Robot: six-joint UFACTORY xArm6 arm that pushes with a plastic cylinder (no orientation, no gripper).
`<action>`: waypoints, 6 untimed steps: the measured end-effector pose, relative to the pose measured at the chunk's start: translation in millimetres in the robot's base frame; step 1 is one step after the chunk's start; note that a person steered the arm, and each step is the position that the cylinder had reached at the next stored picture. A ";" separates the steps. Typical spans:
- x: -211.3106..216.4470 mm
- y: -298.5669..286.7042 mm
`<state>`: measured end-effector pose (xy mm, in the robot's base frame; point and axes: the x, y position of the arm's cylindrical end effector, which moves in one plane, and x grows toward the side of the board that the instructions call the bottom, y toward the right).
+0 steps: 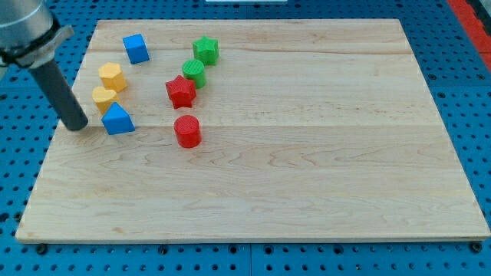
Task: Push the yellow heart diagonal to the red star
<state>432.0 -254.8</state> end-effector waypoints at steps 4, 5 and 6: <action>-39.5 69.8; -68.3 86.6; -81.4 110.4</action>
